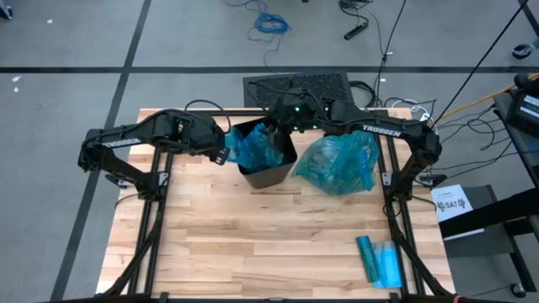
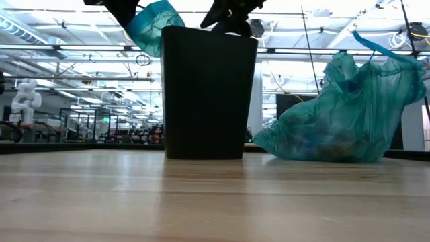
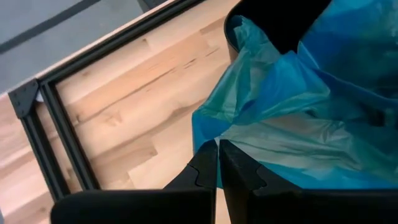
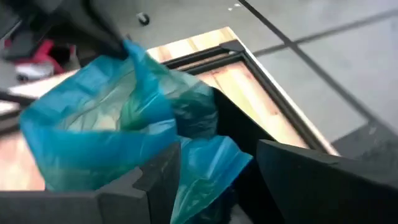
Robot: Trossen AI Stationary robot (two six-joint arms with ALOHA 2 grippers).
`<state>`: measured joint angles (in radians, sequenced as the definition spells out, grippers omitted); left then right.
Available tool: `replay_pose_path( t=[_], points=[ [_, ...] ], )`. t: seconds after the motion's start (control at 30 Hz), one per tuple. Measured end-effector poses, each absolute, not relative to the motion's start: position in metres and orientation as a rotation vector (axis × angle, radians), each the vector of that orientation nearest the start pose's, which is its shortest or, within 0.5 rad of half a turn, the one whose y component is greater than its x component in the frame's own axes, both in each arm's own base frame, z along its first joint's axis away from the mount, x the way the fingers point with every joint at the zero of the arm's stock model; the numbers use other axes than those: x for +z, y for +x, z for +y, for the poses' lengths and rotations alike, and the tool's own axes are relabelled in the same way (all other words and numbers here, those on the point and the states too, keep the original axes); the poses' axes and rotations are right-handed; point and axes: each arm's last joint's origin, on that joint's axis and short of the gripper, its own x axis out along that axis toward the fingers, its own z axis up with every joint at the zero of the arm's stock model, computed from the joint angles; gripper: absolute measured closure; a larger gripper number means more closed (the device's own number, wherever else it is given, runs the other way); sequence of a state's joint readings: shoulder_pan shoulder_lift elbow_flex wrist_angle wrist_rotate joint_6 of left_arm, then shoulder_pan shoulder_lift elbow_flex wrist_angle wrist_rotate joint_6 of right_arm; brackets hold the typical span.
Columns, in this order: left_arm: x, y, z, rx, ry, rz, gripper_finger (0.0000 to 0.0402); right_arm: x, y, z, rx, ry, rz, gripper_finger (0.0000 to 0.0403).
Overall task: Place trash/remove bag and relplace
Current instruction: Insert the new trash bag into the trash bin
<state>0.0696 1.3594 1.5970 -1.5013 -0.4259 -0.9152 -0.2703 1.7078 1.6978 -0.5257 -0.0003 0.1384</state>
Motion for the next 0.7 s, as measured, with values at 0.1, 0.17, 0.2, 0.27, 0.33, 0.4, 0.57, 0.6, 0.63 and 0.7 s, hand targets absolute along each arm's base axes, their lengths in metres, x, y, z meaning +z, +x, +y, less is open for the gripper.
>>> replay_pose_path(
  t=[0.1,0.17,0.2,0.27,0.33,0.4,0.57,0.6,0.63,0.7],
  points=[
    [0.388,0.216,0.027,0.929,-0.517,0.966,0.0384,0.367,0.372,-0.107,-0.309,0.330,0.526,0.0195],
    [0.388,0.216,0.027,0.916,-0.499,0.973,0.0384,0.362,0.375,-0.108,-0.308,0.356,0.545,0.0195],
    [0.388,0.216,0.027,0.912,-0.492,0.976,0.0384,0.360,0.374,-0.107,-0.305,0.359,0.563,0.0195],
    [0.388,0.216,0.027,0.899,-0.472,0.986,0.0384,0.356,0.377,-0.106,-0.301,0.363,0.586,0.0195],
    [0.388,0.216,0.027,0.887,-0.454,0.995,0.0384,0.352,0.379,-0.105,-0.301,0.382,0.601,0.0195],
    [0.388,0.216,0.027,0.885,-0.450,0.996,0.0384,0.350,0.382,-0.104,-0.302,0.396,0.599,0.0197],
    [0.388,0.216,0.027,0.872,-0.428,1.007,0.0384,0.349,0.383,-0.101,-0.253,0.424,0.606,0.0256],
    [0.388,0.216,0.027,0.872,-0.428,1.007,0.0384,0.349,0.383,-0.101,-0.246,0.408,0.607,0.0282],
    [0.388,0.216,0.027,0.872,-0.427,1.007,0.0384,0.350,0.382,-0.101,-0.238,0.392,0.608,0.0311],
    [0.388,0.216,0.027,0.872,-0.428,1.007,0.0384,0.351,0.381,-0.101,-0.231,0.367,0.606,0.0371]
  ],
)
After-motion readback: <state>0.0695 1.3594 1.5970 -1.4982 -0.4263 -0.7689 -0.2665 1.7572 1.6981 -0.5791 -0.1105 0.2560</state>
